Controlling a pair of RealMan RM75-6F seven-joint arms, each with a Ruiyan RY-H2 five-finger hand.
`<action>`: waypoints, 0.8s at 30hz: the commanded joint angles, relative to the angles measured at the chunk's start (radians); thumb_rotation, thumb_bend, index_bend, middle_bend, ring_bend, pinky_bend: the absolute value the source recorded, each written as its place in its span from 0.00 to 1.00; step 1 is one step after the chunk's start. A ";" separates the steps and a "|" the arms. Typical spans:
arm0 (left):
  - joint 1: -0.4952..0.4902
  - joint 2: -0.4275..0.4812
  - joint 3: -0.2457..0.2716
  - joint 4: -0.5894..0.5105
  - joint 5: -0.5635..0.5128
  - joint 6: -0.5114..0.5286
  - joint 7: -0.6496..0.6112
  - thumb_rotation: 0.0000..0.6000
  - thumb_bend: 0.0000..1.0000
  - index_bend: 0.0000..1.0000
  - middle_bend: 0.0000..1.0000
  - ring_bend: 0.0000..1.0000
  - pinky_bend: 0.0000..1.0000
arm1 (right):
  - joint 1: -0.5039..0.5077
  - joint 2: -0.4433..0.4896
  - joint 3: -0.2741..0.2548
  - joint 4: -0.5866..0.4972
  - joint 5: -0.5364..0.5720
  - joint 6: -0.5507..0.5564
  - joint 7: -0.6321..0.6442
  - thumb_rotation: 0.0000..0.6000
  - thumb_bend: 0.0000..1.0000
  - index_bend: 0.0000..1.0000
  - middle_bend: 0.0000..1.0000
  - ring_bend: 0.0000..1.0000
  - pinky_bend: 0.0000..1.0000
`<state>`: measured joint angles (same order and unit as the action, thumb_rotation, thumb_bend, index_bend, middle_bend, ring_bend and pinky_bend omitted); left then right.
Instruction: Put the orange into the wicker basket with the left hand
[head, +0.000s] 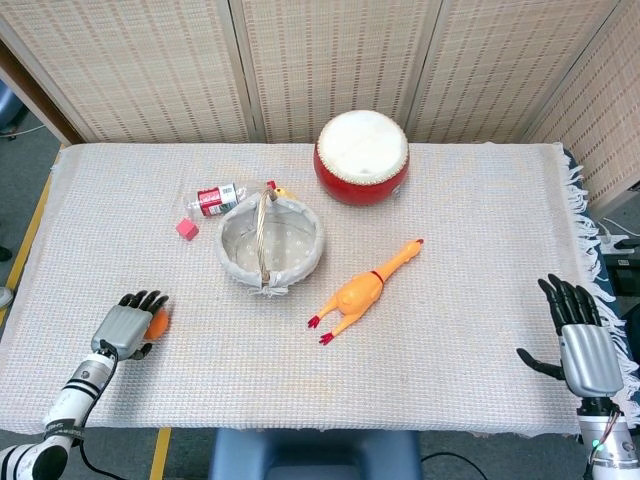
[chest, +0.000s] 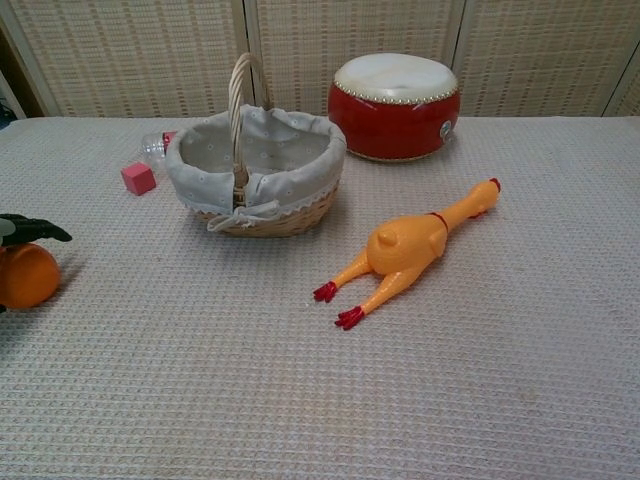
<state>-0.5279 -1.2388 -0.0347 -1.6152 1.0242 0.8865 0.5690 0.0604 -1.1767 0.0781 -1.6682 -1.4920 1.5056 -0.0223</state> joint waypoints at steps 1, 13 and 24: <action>-0.005 -0.012 0.004 0.011 -0.008 0.005 -0.002 1.00 0.34 0.00 0.00 0.00 0.14 | 0.000 0.000 0.000 -0.001 -0.001 0.001 0.001 1.00 0.03 0.00 0.00 0.00 0.00; 0.016 -0.087 0.003 0.115 0.042 0.104 -0.065 1.00 0.62 0.57 0.52 0.52 0.71 | -0.003 0.006 -0.002 -0.010 -0.002 0.002 0.011 1.00 0.03 0.00 0.00 0.00 0.00; 0.065 0.058 -0.093 -0.104 0.087 0.265 -0.222 1.00 0.63 0.67 0.60 0.60 0.74 | -0.001 0.008 -0.004 -0.012 -0.003 -0.003 0.014 1.00 0.03 0.00 0.00 0.00 0.00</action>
<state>-0.4892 -1.2499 -0.0682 -1.6014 1.0839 1.0778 0.4587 0.0593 -1.1689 0.0745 -1.6798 -1.4950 1.5025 -0.0082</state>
